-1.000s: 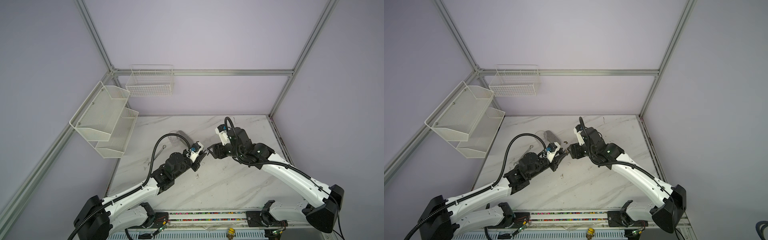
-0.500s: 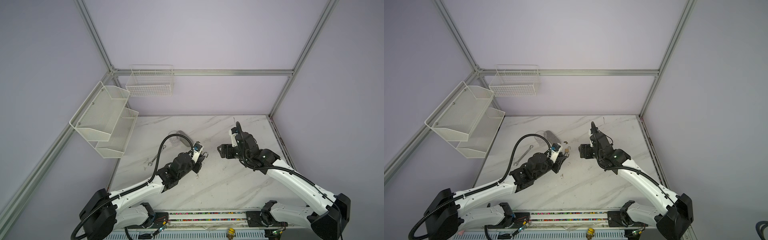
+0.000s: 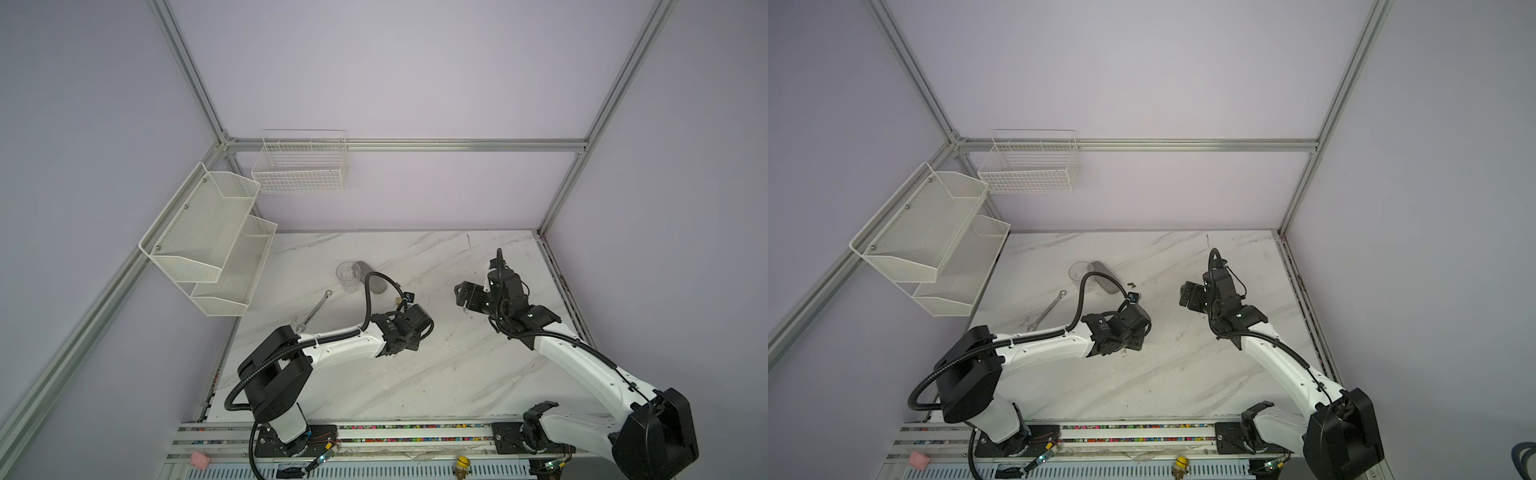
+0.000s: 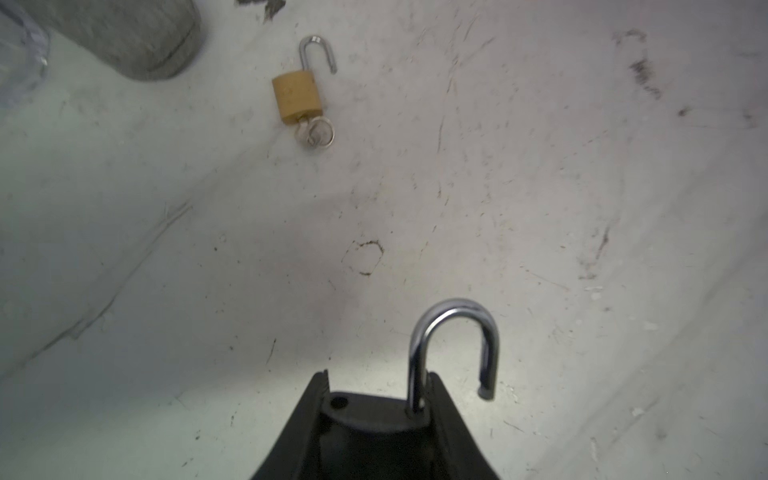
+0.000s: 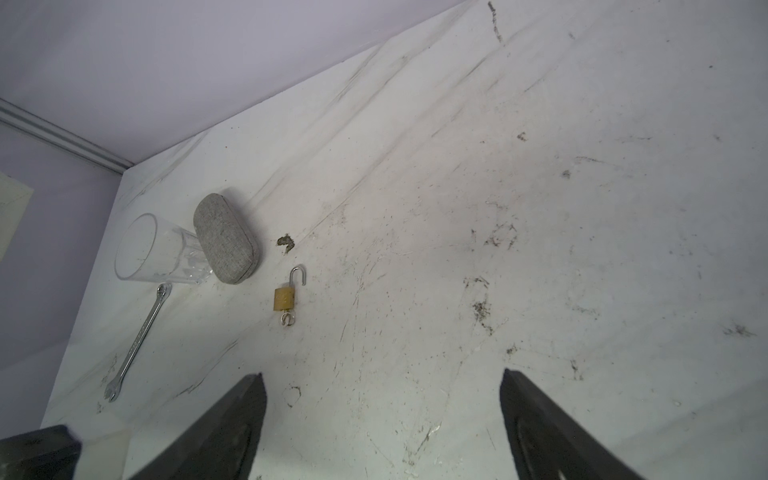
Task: Unlock with the key
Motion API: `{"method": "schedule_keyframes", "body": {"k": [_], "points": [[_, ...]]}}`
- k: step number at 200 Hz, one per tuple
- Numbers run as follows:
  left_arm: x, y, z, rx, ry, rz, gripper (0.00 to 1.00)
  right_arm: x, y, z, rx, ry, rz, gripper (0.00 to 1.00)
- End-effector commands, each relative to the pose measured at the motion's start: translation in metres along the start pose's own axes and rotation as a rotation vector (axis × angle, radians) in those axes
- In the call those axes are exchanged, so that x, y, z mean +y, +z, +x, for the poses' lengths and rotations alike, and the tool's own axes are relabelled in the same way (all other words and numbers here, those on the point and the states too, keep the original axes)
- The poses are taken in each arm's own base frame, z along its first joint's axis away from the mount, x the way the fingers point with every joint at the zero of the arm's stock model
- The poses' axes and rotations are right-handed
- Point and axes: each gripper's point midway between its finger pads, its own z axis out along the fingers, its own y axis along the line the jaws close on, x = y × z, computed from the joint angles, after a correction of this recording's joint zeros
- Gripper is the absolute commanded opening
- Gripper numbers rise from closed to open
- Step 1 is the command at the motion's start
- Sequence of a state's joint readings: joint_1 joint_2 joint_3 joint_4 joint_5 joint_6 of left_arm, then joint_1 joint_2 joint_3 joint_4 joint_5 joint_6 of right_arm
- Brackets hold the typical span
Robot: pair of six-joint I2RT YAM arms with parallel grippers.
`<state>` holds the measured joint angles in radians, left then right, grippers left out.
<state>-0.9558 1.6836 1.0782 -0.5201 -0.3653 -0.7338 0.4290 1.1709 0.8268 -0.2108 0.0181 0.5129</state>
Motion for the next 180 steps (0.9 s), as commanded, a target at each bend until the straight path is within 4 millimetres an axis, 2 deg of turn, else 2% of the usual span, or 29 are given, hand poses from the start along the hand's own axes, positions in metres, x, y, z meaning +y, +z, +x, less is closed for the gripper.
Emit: {"method": "schedule_keyframes", "body": {"k": [1,26,54,100,146,156,180], "points": [[-0.012,-0.004,-0.018,0.003,-0.163,-0.005,0.00,0.001,0.003,-0.003,-0.019,0.035,-0.042,0.91],[-0.011,0.010,-0.010,0.032,-0.187,-0.043,0.00,-0.001,0.010,0.001,0.000,0.040,-0.065,0.91],[-0.012,0.017,-0.002,0.063,-0.209,-0.047,0.00,-0.003,0.014,0.005,0.011,0.044,-0.075,0.91],[-0.021,0.032,0.016,0.139,-0.210,-0.017,0.02,0.000,0.015,0.001,0.005,0.042,-0.090,0.91],[-0.018,0.036,0.024,0.158,-0.220,-0.026,0.20,0.001,0.015,-0.002,-0.008,0.048,-0.097,0.91],[-0.018,0.032,0.020,0.148,-0.227,-0.021,0.30,0.002,0.014,-0.006,-0.017,0.054,-0.099,0.91],[-0.015,0.020,0.010,0.107,-0.235,-0.010,0.49,0.004,0.011,-0.015,-0.051,0.069,-0.099,0.91]]}}
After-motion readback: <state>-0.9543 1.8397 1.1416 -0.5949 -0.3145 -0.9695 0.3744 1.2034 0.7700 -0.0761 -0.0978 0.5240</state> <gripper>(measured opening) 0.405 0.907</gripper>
